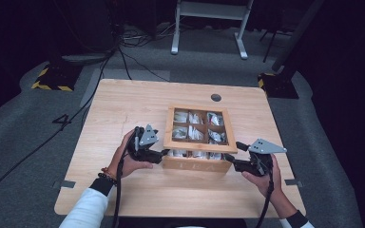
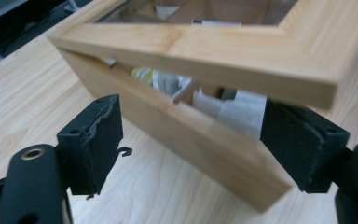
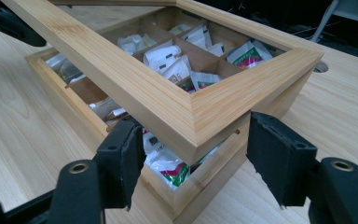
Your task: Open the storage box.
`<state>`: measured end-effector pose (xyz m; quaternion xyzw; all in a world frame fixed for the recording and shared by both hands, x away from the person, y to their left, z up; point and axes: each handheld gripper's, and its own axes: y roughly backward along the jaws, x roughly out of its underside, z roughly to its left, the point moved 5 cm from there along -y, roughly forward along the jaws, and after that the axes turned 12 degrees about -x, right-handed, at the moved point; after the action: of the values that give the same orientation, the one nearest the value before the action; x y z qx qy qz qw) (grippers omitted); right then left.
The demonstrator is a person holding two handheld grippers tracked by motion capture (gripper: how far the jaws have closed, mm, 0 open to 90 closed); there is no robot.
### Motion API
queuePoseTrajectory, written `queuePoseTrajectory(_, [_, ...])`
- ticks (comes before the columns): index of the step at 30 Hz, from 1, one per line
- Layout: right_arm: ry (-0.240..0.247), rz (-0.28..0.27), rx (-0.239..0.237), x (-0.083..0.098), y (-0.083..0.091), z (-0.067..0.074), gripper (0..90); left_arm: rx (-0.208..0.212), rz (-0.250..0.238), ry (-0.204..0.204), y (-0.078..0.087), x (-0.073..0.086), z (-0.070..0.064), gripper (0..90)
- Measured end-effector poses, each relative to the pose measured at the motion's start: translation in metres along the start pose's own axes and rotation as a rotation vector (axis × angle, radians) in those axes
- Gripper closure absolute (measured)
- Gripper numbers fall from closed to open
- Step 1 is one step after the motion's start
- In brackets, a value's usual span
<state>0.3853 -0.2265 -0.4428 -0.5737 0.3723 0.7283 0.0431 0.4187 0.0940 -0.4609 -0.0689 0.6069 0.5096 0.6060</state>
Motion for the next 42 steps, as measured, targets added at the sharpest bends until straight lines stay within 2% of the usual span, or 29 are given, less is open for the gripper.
queuePoseTrajectory(3, [-0.002, -0.008, -0.001, -0.003, 0.0, -0.001, 36.1, -0.005, -0.031, 0.014, -0.005, -0.009, 0.001, 23.7])
queuePoseTrajectory(7, [0.002, -0.016, -0.003, -0.005, 0.001, -0.003, 35.8, -0.009, -0.062, -0.027, -0.009, -0.018, -0.002, 24.2])
queuePoseTrajectory(10, [-0.007, -0.037, 0.004, -0.008, 0.002, -0.005, 38.2, -0.039, -0.09, -0.06, -0.007, -0.024, -0.001, 24.1])
queuePoseTrajectory(13, [-0.016, -0.053, 0.001, -0.01, 0.003, -0.006, 38.2, -0.056, -0.118, -0.056, -0.006, -0.027, 0.0, 24.3])
queuePoseTrajectory(22, [-0.029, -0.074, 0.017, -0.014, 0.005, -0.011, 39.9, -0.067, -0.145, -0.089, -0.003, -0.033, 0.002, 30.6])
queuePoseTrajectory(29, [-0.029, -0.074, 0.013, -0.013, 0.006, -0.014, 39.6, -0.074, -0.157, -0.082, -0.001, -0.039, 0.006, 34.2])
queuePoseTrajectory(35, [-0.013, -0.076, -0.024, -0.008, 0.009, -0.014, 37.3, -0.083, -0.179, -0.065, 0.0, -0.046, 0.011, 39.3])
queuePoseTrajectory(39, [0.006, -0.055, -0.01, -0.002, 0.013, -0.017, 37.0, -0.081, -0.179, -0.067, 0.001, -0.05, 0.016, 42.3])
queuePoseTrajectory(42, [0.0, -0.036, 0.039, 0.008, 0.019, -0.029, 36.3, -0.076, -0.194, -0.055, 0.002, -0.055, 0.02, 45.1])
